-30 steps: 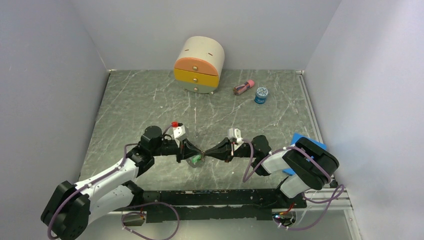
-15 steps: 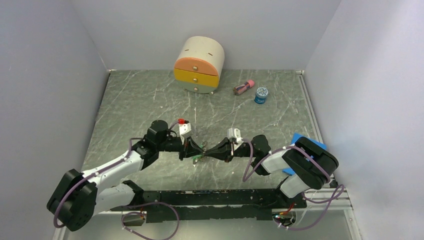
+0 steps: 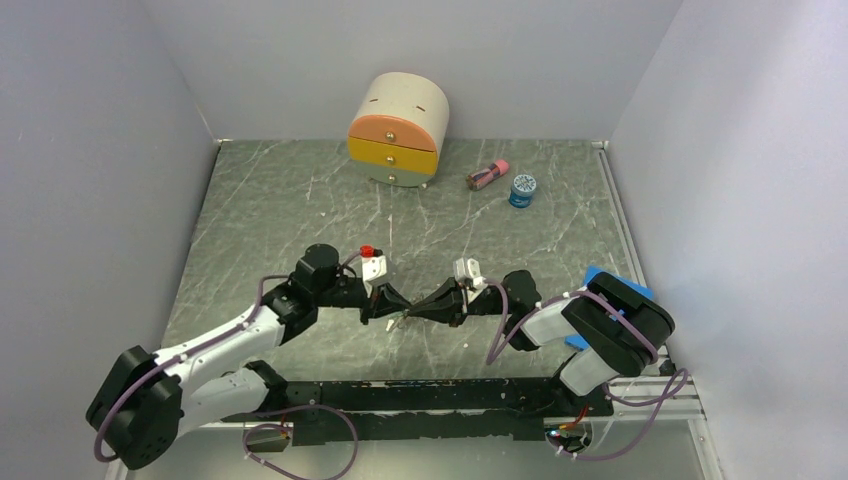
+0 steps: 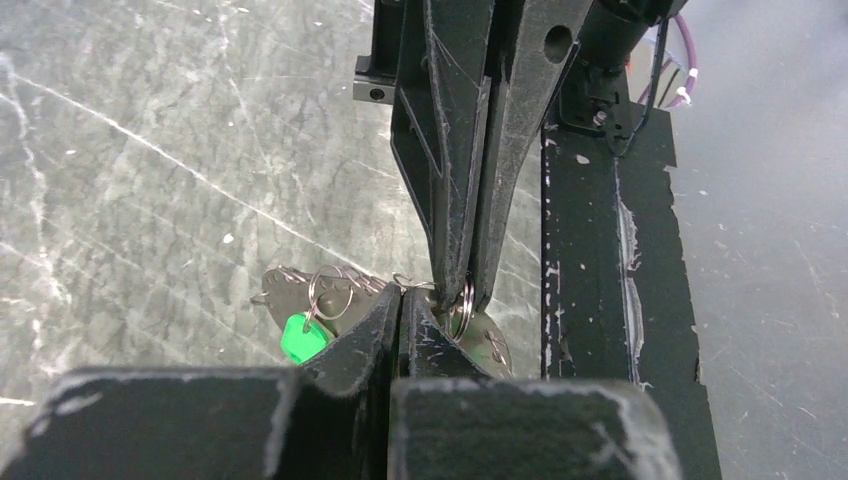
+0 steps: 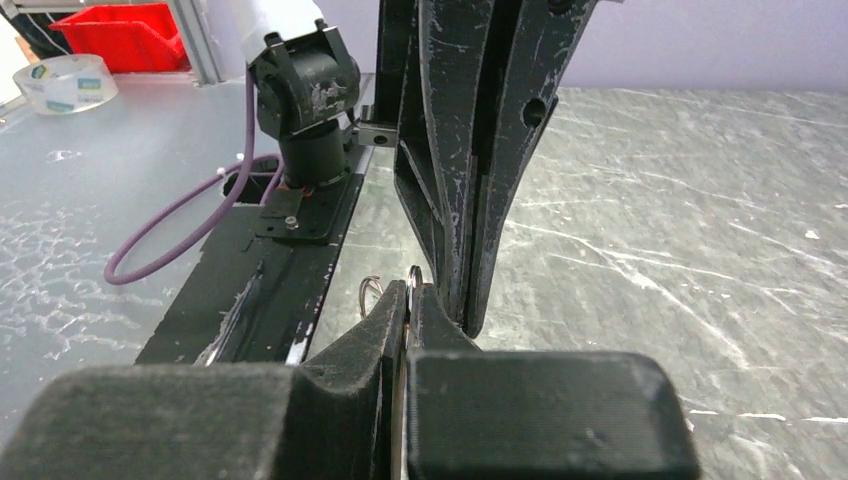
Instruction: Put the keys on the keyring
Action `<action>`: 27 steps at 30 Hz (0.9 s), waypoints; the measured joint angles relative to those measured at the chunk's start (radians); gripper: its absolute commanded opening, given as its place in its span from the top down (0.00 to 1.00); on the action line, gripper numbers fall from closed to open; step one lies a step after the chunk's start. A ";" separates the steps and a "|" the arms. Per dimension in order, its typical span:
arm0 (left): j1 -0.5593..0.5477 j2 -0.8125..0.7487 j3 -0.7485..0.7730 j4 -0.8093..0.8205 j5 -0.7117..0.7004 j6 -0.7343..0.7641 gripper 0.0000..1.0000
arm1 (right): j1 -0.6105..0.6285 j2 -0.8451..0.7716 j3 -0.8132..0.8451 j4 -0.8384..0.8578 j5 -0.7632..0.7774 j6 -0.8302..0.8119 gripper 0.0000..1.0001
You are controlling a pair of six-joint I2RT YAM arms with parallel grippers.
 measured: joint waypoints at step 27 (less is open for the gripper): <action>0.077 -0.201 -0.105 0.150 -0.372 -0.264 0.05 | 0.002 0.000 -0.003 -0.013 0.077 -0.001 1.00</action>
